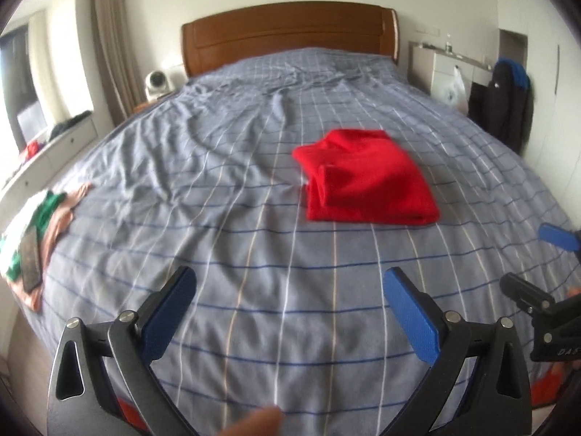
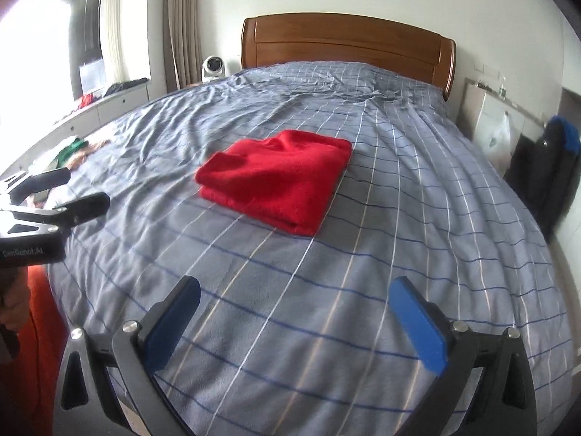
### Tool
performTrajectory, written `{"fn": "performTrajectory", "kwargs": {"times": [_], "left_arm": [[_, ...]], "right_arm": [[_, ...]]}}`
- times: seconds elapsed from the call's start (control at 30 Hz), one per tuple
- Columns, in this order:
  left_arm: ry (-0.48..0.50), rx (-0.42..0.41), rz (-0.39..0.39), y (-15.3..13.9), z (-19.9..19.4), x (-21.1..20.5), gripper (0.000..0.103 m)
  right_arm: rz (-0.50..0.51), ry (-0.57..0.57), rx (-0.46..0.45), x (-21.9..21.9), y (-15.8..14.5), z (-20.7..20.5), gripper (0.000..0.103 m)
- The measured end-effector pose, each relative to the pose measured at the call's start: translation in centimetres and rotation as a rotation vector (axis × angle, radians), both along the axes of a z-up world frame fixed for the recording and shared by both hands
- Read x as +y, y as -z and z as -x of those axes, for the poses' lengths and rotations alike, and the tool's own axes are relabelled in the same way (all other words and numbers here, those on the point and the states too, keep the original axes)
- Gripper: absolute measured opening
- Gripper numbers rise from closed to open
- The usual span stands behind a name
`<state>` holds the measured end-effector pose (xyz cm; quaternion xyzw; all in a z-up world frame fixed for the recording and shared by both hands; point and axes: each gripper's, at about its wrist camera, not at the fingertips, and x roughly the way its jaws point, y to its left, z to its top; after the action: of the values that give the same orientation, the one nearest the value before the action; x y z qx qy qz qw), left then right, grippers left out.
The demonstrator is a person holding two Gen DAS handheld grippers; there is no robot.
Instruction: Fold small clothes
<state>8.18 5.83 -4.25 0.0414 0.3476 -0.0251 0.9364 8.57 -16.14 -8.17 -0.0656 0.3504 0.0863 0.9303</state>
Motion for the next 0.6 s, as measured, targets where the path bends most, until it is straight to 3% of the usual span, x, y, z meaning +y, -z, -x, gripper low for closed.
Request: {"fn": "performTrajectory", "kwargs": {"times": [0.3, 0.47, 0.6], "left_arm": [[-0.066, -0.001, 0.023, -2.5, 0.4, 0.2, 0.103], [-0.072, 0.013, 0.057, -2.8, 0.7, 0.2, 0.103], [-0.078, 0.020, 0.028, -2.7, 0.9, -0.2, 0.103]], "right_arm": [[-0.013, 0.064, 0.003, -0.2, -3.7, 0.1, 0.103], [0.005, 0.067, 0.021, -0.2, -3.8, 0.6, 0.103], [-0.005, 0.075, 0.050, -0.5, -3.4, 0.7, 0.103]]}}
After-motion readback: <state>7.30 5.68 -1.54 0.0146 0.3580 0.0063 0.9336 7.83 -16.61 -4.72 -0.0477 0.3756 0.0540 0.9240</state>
